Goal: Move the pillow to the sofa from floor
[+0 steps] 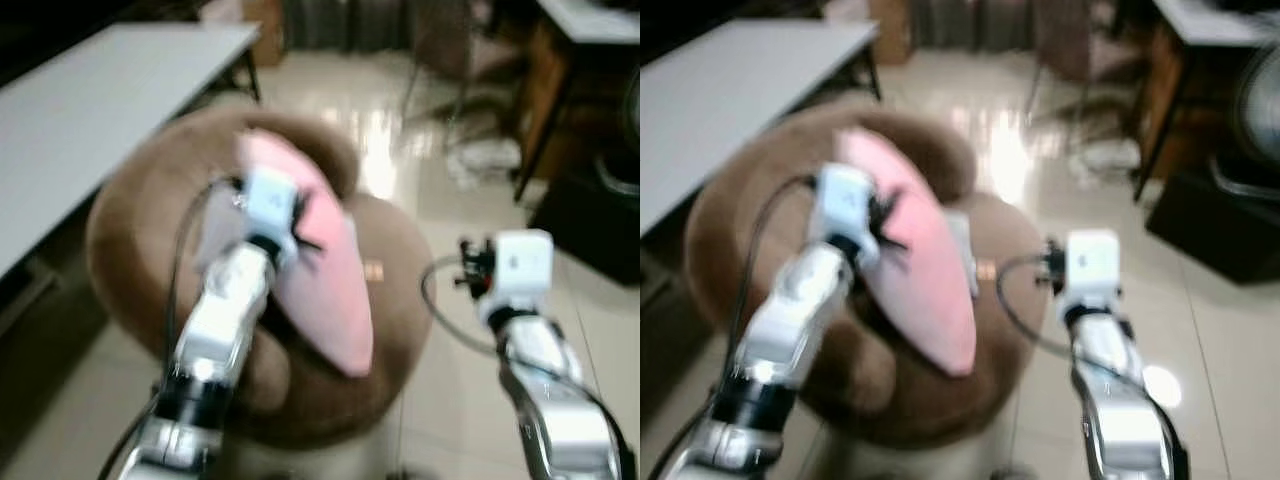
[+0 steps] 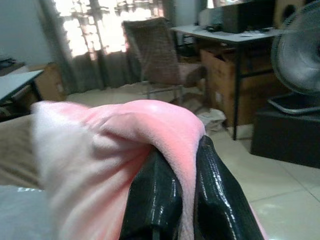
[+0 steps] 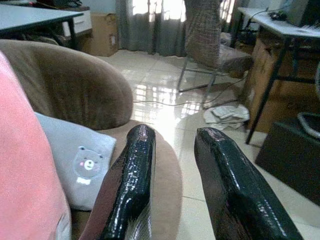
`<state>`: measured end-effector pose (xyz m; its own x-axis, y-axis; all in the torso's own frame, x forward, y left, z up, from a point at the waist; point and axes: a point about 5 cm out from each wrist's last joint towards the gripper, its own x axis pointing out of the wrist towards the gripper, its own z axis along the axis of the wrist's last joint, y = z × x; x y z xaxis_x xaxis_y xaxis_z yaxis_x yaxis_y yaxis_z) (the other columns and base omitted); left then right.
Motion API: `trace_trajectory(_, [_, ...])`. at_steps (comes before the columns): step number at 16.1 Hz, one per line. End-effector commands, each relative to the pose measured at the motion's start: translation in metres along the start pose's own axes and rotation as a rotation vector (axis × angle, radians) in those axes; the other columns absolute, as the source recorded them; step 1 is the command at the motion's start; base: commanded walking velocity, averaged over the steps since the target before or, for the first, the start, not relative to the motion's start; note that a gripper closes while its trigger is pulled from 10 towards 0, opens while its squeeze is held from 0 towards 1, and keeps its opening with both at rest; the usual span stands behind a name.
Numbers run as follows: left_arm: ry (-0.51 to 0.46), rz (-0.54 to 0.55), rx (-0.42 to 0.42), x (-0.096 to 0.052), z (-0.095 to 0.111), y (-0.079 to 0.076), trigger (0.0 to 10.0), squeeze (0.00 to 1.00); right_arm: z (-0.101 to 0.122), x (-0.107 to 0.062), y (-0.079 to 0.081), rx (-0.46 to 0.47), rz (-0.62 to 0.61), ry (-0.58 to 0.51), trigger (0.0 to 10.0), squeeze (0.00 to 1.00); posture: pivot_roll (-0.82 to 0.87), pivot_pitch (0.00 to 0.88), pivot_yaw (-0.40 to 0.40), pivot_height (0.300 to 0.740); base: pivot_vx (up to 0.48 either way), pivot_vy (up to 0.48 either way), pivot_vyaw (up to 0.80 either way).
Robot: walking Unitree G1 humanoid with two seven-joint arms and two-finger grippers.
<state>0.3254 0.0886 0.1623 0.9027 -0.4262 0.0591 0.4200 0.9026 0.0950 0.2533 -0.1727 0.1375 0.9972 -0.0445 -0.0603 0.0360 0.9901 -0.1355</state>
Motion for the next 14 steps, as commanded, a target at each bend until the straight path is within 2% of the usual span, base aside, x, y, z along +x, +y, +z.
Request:
trace_trajectory(1, [-0.066, -0.019, 0.05, 0.004, 0.013, 0.006, 10.0, 0.0, 0.0, -0.002, 0.004, 0.006, 0.009, -0.006, 10.0, 0.0, -0.09, 0.038, 0.086, 0.74, 0.0, 0.0, 0.0])
trace_trajectory(3, [-0.057, -0.071, 0.048, 0.011, 0.009, 0.001, 10.0, 0.0, -0.002, -0.004, 0.004, 0.005, 0.002, 0.002, 10.0, 0.0, -0.09, 0.04, 0.091, 0.74, 0.0, 0.0, 0.0])
trace_trajectory(5, [-0.069, -0.158, -0.001, 0.023, 0.01, -0.013, 10.0, 0.0, -0.002, -0.006, 0.0, 0.004, -0.01, 0.004, 10.0, 0.0, -0.1, 0.06, 0.1, 0.74, 0.0, 0.0, 0.0])
trace_trajectory(7, [-0.077, -0.184, -0.02, 0.027, 0.012, -0.018, 10.0, 0.0, -0.002, -0.007, -0.001, 0.003, -0.015, 0.005, 10.0, 0.0, -0.11, 0.061, 0.101, 0.74, 0.0, 0.0, 0.0])
trace_trajectory(8, [-0.09, -0.222, -0.04, 0.034, 0.014, -0.026, 10.0, 0.0, -0.001, -0.009, -0.001, 0.002, -0.011, 0.003, 10.0, 0.0, -0.12, 0.074, 0.101, 0.74, 0.0, 0.0, 0.0])
trace_trajectory(9, [-0.08, -0.253, -0.052, 0.044, 0.013, -0.037, 10.0, 0.0, -0.001, -0.013, 0.002, 0.0, 0.047, -0.002, 10.0, 0.0, -0.12, 0.085, 0.098, 0.74, 0.0, 0.0, 0.0])
trace_trajectory(10, [-0.069, -0.253, -0.049, 0.048, 0.012, -0.04, 10.0, 0.0, -0.002, -0.015, 0.004, 0.002, 0.084, 0.003, 10.0, 0.0, -0.12, 0.087, 0.098, 0.74, 0.0, 0.0, 0.0])
trace_trajectory(11, [-0.038, -0.236, -0.036, 0.054, 0.007, -0.043, 10.0, 0.0, -0.006, -0.021, 0.012, -0.005, 0.218, 0.037, 10.0, 0.0, -0.13, 0.103, 0.099, 0.74, 0.0, 0.0, 0.0])
trace_trajectory(12, [0.017, -0.143, -0.001, 0.062, 0.0, -0.036, 10.0, 0.0, -0.011, -0.029, 0.018, -0.019, 0.336, 0.075, 10.0, 0.0, -0.13, 0.116, 0.1, 0.74, 0.0, 0.0, 0.0])
trace_trajectory(13, [0.061, -0.052, 0.03, 0.065, -0.006, -0.025, 10.0, 0.0, -0.015, -0.037, 0.022, -0.042, 0.405, 0.101, 10.0, 0.0, -0.14, 0.132, 0.103, 0.74, 0.0, 0.0, 0.0])
trace_trajectory(14, [0.083, -0.008, 0.045, 0.066, -0.009, -0.018, 10.0, 0.0, -0.017, -0.042, 0.023, -0.053, 0.431, 0.113, 10.0, 0.0, -0.14, 0.138, 0.103, 0.74, 0.0, 0.0, 0.0])
